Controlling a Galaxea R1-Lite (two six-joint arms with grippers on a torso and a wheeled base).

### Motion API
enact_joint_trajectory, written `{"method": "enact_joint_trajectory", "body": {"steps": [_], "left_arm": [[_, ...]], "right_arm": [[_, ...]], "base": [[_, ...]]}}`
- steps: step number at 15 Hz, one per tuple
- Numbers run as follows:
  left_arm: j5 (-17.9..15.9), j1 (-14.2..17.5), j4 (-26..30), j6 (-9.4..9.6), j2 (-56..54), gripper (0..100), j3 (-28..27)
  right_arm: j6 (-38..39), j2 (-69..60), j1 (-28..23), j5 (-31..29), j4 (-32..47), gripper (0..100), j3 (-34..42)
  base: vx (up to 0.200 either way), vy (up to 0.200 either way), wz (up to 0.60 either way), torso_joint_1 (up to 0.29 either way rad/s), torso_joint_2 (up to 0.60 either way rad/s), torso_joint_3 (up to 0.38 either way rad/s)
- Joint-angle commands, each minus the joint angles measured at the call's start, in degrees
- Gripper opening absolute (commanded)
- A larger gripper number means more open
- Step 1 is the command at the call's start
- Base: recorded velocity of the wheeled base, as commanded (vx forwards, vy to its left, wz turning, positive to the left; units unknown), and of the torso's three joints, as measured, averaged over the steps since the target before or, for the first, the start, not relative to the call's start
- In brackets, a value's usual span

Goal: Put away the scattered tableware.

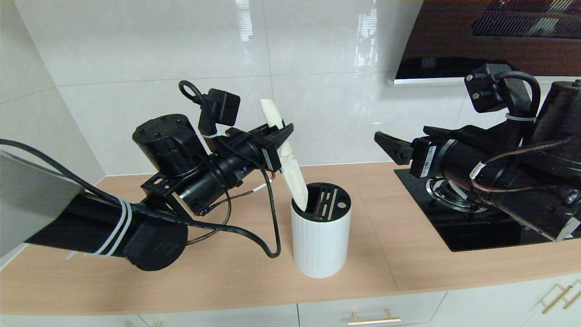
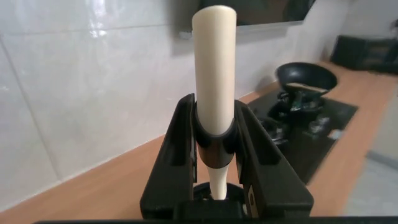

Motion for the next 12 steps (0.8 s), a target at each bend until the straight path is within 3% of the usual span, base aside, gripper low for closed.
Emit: {"method": "enact_joint_trajectory", "body": {"steps": [1,5,9,12], "left_arm": [[1.1,-0.8,-1.4,1.41,3.6,0,-0.1],[2.1,-3.3,-2.9,1.76,5.7,0,0.1],[2.9,-4.1,-2.9,5.37,8.3,0,1.0],[2.9,-5.0,-2.9,5.46,9.5,0,1.6]], "right_arm": [[0.0,-0.2,-0.1,0.0,-0.1,100,0.0],[0.0,-0.4,-0.1,0.0,-0.1,100,-0.1],[0.0,-0.4,-0.1,0.1,-0.1,100,-0.1],[0.0,-0.4,-0.1,0.1,-0.1,100,0.0]], "base": [[0.000,0.000,0.00,0.000,0.00,0.000],[0.000,0.000,0.00,0.000,0.00,0.000],[0.000,0.000,0.00,0.000,0.00,0.000],[0.000,0.000,0.00,0.000,0.00,0.000]]}}
